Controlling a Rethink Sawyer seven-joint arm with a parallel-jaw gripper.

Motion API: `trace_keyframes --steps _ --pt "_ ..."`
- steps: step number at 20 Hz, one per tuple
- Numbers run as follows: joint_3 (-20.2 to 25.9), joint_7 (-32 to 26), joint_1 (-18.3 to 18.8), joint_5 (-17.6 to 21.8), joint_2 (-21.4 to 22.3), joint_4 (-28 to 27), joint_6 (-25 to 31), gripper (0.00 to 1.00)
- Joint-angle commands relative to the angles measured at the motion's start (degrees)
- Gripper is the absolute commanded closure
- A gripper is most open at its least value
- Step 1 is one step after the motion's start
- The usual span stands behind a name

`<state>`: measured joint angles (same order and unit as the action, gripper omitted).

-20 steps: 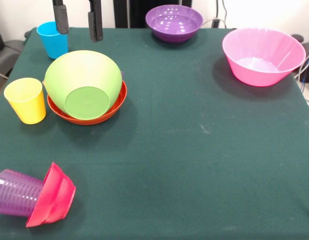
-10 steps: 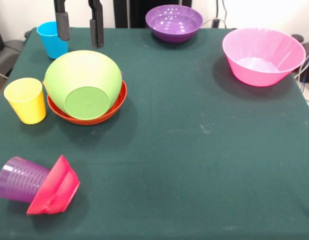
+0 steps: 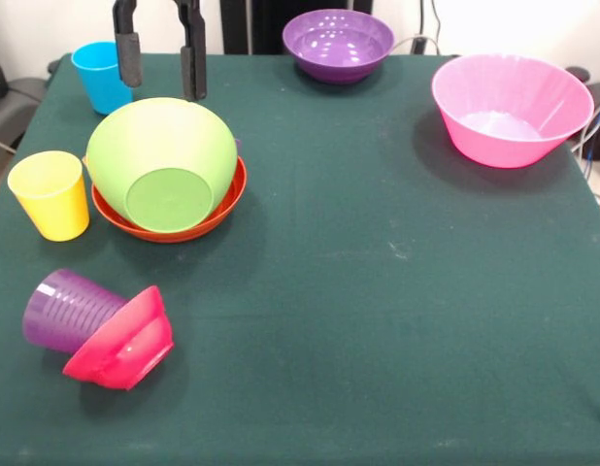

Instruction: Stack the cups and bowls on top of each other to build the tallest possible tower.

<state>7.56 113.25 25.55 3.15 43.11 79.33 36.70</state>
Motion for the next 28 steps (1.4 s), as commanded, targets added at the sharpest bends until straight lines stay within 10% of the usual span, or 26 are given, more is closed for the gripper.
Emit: trace_keyframes --steps 1,28 --pt "2.75 0.12 -1.51 4.11 0.38 10.38 -6.05 0.00" --pt "1.38 2.66 -2.31 4.39 0.64 17.30 -15.76 0.00"
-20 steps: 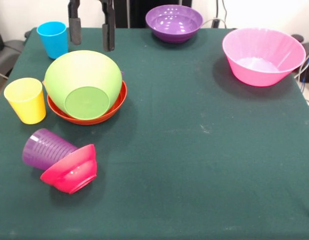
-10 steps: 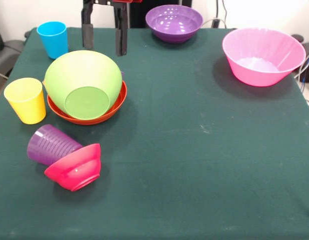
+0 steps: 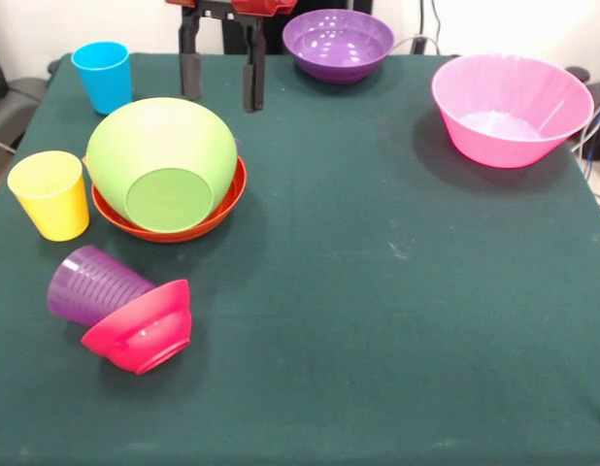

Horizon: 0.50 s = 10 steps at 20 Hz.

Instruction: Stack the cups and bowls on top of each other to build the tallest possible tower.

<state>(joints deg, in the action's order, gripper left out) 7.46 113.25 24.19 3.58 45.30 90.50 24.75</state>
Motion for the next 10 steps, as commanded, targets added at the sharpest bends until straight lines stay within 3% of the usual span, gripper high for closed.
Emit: trace_keyframes --steps 1,4,10 --pt "1.36 2.81 -0.86 4.55 -2.05 6.66 -5.31 0.00" --pt "0.32 5.09 -1.05 5.78 -4.32 9.11 -11.05 0.00" --pt "1.05 3.53 0.91 6.03 -4.20 12.75 -14.17 0.00"
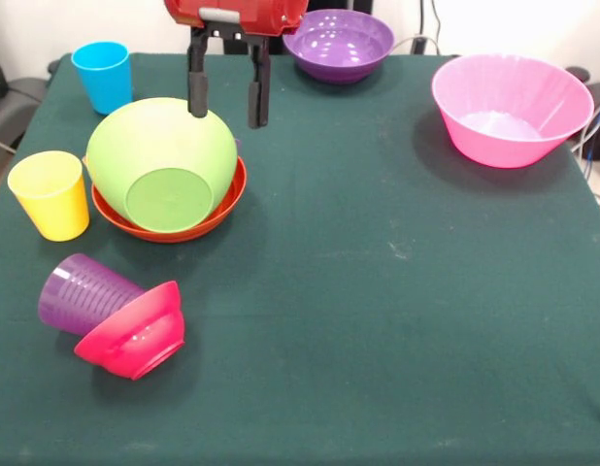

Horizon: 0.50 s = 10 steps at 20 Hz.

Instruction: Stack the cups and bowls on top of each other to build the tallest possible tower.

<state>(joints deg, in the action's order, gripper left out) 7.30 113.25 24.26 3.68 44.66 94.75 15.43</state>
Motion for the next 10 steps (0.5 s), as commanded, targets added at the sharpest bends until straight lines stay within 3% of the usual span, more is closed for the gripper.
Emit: trace_keyframes --steps 1,10 --pt "1.82 2.87 1.69 5.91 -3.44 9.15 -5.03 0.00" --pt "4.23 0.73 5.44 7.39 -3.23 11.94 -6.94 0.00"
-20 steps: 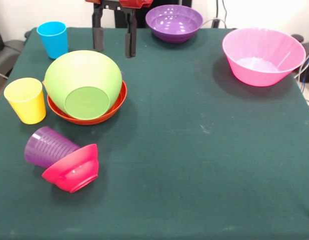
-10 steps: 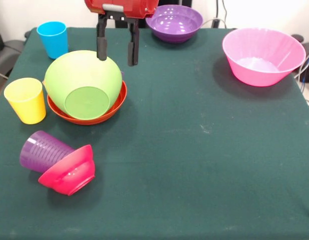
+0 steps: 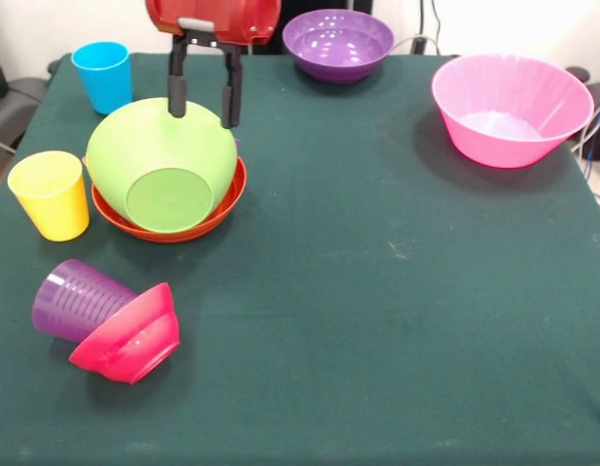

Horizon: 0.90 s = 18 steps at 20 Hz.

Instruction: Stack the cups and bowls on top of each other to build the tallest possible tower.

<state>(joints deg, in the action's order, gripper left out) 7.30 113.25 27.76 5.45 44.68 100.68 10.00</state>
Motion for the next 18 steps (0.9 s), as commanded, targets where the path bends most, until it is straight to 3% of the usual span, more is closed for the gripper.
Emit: trace_keyframes --steps 1,7,18 --pt "4.43 0.48 2.29 5.83 -2.76 6.30 -1.06 0.00" --pt "6.11 -0.49 4.66 6.74 0.42 9.41 1.21 0.00" --pt "9.61 -2.29 8.93 8.39 1.42 12.14 2.83 0.00"
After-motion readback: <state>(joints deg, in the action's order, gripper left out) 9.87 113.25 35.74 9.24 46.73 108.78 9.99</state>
